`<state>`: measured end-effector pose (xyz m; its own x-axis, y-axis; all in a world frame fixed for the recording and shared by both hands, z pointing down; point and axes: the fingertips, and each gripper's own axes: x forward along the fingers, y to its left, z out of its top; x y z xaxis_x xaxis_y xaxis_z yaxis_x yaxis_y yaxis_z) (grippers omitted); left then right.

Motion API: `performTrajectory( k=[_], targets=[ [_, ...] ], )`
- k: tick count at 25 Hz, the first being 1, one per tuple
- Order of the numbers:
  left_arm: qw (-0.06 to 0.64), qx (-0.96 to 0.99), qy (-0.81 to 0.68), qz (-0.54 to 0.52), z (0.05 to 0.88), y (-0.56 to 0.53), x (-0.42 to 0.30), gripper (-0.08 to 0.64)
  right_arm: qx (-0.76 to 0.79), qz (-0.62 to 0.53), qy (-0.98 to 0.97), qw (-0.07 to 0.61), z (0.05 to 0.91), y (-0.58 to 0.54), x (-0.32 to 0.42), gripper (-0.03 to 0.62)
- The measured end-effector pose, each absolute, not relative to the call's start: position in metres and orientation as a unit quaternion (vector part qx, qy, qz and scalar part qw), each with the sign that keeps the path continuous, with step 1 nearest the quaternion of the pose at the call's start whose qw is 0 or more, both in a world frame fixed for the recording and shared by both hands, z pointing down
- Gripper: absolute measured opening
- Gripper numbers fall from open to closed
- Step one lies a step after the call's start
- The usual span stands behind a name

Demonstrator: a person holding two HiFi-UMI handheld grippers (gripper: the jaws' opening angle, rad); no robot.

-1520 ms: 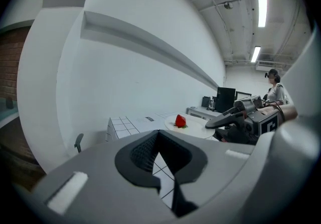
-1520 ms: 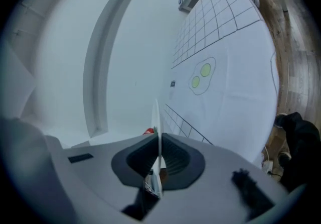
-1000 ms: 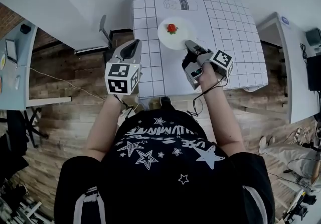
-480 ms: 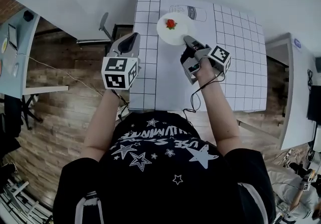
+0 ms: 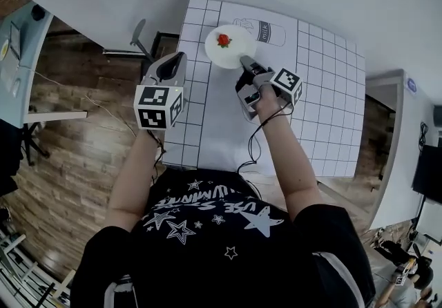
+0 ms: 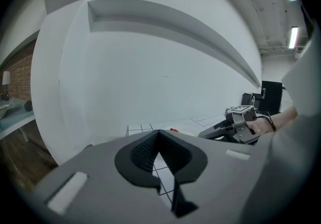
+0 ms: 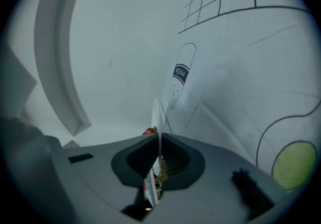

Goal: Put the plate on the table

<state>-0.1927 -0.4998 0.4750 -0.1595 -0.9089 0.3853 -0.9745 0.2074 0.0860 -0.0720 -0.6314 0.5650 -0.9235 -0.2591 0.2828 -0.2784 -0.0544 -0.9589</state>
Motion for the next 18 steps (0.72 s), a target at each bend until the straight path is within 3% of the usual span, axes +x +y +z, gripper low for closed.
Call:
performTrajectory(
  k=[18],
  targets=[
    [0.208,0.603,-0.766,0.083,0.503,-0.508,-0.208,0.009,0.220,0.682,-0.693,0.074,0.615,-0.635,-0.103,0.018]
  ],
)
